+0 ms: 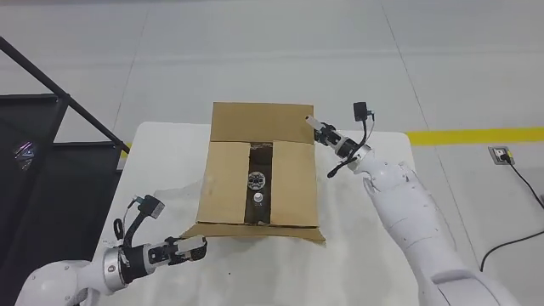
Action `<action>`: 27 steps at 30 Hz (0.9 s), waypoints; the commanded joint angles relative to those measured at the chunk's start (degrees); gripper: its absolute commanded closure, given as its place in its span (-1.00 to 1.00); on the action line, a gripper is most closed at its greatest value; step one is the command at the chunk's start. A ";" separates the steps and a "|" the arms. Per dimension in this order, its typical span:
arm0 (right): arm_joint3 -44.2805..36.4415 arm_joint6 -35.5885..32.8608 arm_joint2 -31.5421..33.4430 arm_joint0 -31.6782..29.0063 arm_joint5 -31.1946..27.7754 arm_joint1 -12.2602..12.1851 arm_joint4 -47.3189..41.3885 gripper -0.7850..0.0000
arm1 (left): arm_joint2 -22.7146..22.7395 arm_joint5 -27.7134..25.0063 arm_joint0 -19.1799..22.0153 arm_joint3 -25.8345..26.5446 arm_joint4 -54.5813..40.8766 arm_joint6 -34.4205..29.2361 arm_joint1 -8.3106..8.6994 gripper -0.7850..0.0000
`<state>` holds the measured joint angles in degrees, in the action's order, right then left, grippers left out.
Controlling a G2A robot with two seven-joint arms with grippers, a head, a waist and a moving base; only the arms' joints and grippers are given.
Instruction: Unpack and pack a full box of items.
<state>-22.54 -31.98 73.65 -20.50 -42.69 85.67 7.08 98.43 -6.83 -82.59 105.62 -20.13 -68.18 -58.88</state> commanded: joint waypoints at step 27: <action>-16.46 -20.92 -3.29 -5.01 -8.71 -5.75 -21.41 -1.00 | -7.71 4.87 3.95 0.33 3.92 29.59 -1.23 -1.00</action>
<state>-37.11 -52.47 71.05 -25.09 -51.83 80.42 -14.29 91.21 -1.87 -78.90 106.09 -16.55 -39.01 -60.06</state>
